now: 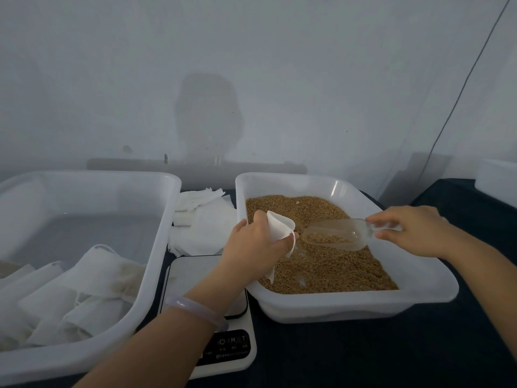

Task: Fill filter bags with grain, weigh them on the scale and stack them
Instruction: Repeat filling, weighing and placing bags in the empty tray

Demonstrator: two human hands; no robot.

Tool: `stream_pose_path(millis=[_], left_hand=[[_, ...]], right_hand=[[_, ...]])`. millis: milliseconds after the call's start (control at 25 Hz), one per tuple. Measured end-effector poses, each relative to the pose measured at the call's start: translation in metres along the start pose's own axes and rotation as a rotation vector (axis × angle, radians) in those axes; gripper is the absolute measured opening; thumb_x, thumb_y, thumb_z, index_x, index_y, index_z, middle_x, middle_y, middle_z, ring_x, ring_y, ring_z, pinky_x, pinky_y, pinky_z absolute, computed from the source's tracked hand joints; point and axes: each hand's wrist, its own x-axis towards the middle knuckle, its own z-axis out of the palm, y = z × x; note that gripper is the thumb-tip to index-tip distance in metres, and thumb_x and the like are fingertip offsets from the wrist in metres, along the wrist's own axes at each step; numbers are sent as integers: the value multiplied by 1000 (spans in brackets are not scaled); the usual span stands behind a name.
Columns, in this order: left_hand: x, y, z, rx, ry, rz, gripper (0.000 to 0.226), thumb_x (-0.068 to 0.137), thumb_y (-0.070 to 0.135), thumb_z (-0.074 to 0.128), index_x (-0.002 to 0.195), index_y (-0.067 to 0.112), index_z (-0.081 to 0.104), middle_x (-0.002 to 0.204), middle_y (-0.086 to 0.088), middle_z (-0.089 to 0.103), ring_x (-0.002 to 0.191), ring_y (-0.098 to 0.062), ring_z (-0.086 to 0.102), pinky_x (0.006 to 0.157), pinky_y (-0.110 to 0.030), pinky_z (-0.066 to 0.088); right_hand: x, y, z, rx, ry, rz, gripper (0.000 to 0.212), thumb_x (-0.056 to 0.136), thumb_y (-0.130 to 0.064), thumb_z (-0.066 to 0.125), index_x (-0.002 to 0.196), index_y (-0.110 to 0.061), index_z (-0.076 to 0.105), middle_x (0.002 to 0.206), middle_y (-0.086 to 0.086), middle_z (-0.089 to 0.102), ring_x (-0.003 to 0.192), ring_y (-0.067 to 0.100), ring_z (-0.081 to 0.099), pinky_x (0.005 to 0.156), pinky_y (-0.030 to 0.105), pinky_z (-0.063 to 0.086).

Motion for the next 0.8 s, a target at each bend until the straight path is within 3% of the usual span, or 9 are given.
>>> stream_pose_path(millis=[360,640,720,800], left_hand=[[-1,1,0,-7,-7,-5,40,89,47,56,96,12,37,76,6,47,78,-21,47,102,-41,38],[0,0,-2,-38,-45,1,37,89,45,53,97,12,38,95,2,69,94,-21,57,105,-41,35],[-1,1,-2,-28,-43,8,39,88,46,55,96,12,37,88,6,65,89,-20,55,104,-41,36],[-1,1,-2,9,-13,14,42,87,48,56,95,13,36,75,11,48,80,-19,47,101,-39,37]], right_hand=[[-5,2,9,29,-71,-11,32,89,-34,61,120,-39,58,116,-17,63,110,8,55,110,44,31],[-14,2,6,206,-78,-12,32,89,-26,63,119,-36,58,114,-13,62,108,8,55,102,37,40],[-16,-1,-4,383,-28,-51,32,88,-22,63,114,-40,57,109,-17,61,104,3,55,98,33,39],[-16,-9,-20,456,19,-111,33,87,-22,64,106,-48,57,105,-25,59,96,-10,52,93,28,37]])
